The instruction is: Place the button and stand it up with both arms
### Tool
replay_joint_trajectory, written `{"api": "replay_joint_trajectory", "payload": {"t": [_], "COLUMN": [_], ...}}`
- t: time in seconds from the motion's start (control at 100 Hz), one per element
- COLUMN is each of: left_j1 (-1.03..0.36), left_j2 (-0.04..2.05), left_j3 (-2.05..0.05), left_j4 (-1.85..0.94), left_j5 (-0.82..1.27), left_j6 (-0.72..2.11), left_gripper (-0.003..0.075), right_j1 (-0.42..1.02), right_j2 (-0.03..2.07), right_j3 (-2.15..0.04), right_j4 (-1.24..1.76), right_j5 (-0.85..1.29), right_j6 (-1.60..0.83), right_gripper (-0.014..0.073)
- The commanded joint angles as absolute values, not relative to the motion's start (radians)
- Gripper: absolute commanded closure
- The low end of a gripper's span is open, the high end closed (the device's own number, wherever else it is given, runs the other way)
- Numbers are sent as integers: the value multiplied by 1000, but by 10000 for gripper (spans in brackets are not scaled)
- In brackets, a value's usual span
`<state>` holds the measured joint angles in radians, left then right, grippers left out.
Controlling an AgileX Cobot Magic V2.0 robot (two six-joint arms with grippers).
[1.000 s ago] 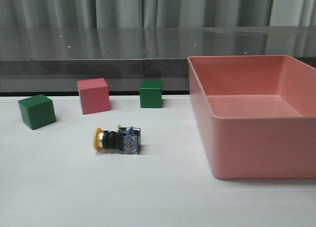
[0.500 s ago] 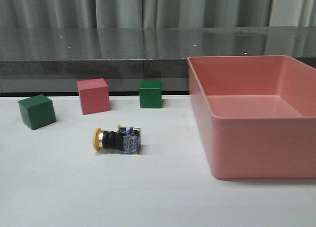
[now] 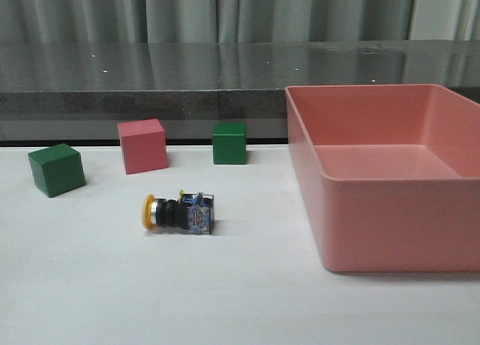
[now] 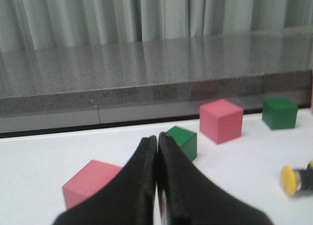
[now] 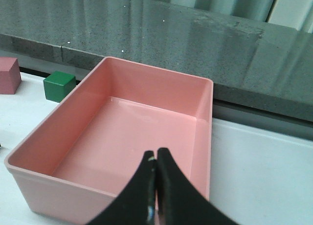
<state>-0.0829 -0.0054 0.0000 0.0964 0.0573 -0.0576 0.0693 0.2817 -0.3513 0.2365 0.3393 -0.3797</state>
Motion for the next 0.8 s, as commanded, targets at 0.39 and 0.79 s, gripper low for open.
{"api": "replay_joint_trajectory", "payload": {"t": [0.39, 0.79], "left_j1": [-107, -243], "left_j2": [279, 879], "left_j3": [-445, -856], "left_j4": [-43, -43], "left_j5": [239, 382], "left_j6": [0, 372], "left_gripper": [740, 624], "right_j1": [65, 65], "right_j2": [289, 289], "right_j3": [-376, -376], "right_j4": [241, 242], "right_j5": [247, 245], "right_j6": [-378, -378], "right_gripper": [670, 670]}}
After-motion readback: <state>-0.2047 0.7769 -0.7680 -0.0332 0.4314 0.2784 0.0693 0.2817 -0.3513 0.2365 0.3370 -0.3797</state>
